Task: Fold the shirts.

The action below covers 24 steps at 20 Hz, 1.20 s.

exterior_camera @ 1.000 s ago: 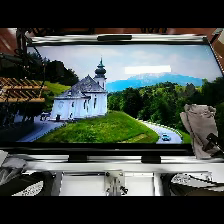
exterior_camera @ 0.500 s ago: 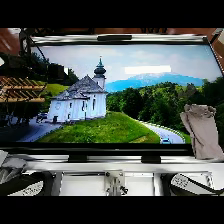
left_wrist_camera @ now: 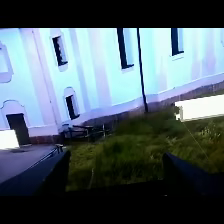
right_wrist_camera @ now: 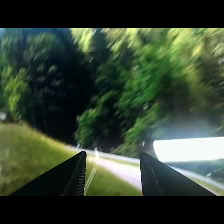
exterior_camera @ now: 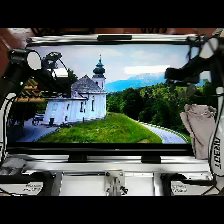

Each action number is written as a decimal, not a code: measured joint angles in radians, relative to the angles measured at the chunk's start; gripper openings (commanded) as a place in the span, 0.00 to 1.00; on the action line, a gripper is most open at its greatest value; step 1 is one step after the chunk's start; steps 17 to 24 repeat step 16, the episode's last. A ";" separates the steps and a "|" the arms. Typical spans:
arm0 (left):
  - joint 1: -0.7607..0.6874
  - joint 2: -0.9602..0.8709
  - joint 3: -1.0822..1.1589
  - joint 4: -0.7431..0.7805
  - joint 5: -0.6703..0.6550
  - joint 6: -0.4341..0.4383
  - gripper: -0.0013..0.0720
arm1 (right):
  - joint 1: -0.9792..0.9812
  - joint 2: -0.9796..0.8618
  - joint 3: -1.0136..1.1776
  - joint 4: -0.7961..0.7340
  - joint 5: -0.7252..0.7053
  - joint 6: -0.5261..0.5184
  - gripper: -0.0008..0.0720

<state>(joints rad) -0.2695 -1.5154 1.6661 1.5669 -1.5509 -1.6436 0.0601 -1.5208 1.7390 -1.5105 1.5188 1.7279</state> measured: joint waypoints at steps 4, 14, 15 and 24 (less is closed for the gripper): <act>-0.017 0.002 0.000 0.014 0.027 -0.013 0.93 | 0.050 -0.039 -0.011 -0.004 0.035 0.066 0.64; -0.067 0.005 0.000 0.021 0.070 -0.016 0.93 | 0.069 -0.052 -0.014 -0.009 0.051 0.093 0.64; -0.068 0.005 0.000 0.022 0.071 -0.013 0.93 | 0.069 -0.052 -0.014 -0.009 0.051 0.094 0.64; -0.070 0.005 0.000 0.023 0.072 -0.010 0.93 | 0.069 -0.052 -0.014 -0.009 0.051 0.094 0.64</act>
